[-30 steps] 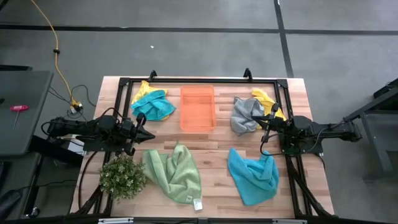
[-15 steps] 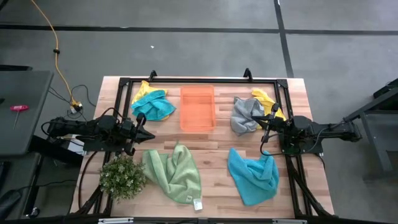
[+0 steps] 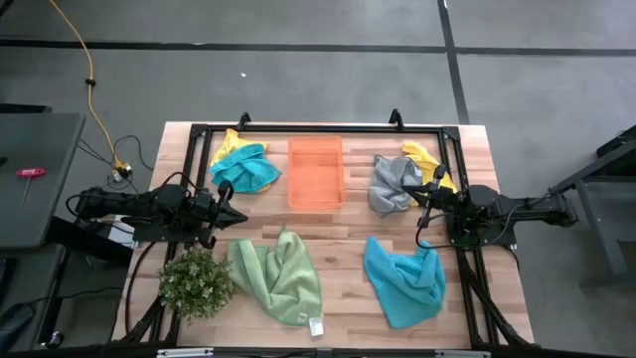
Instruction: Fold microfiber towels
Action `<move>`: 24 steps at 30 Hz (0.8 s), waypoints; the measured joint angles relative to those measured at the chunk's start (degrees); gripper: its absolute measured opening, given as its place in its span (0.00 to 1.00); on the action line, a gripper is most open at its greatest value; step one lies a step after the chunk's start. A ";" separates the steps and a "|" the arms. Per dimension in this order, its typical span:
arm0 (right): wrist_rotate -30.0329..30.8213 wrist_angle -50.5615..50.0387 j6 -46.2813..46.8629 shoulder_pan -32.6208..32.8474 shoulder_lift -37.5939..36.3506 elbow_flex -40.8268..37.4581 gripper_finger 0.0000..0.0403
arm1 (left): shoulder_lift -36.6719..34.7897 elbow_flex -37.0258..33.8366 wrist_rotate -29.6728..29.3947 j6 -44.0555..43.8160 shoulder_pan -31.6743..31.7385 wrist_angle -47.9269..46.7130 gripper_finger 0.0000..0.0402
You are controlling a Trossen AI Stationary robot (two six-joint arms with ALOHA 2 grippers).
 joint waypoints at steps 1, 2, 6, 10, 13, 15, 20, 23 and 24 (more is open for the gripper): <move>-0.01 0.01 -0.01 0.00 -0.02 0.00 0.00 | 0.00 0.00 0.01 0.00 -0.01 0.00 0.01; -0.01 0.01 0.01 0.00 0.00 0.00 0.00 | 0.00 0.01 0.01 0.00 -0.01 0.00 0.01; -0.01 0.00 0.00 0.00 0.00 0.00 0.00 | 0.00 0.01 0.00 0.00 0.00 0.00 0.01; -0.01 0.01 0.01 0.00 0.00 0.00 0.00 | 0.00 0.01 0.01 0.00 -0.01 -0.01 0.01; -0.01 0.00 0.01 0.01 0.00 0.00 0.00 | 0.02 0.00 -0.01 0.00 -0.01 -0.02 0.01; -0.01 -0.01 0.01 0.02 -0.02 0.00 0.00 | 0.00 0.00 -0.01 0.00 -0.01 0.00 0.01; 0.30 1.09 -8.67 0.00 0.00 -0.04 0.00 | 0.00 0.00 0.00 0.00 0.00 -0.01 0.01; 0.22 3.74 -25.45 0.00 -0.09 -0.07 0.00 | 0.00 0.01 -0.01 0.00 0.00 -0.01 0.01; 0.21 3.73 -29.13 0.00 -0.06 -0.05 0.00 | 0.00 0.00 0.00 0.00 0.00 0.00 0.01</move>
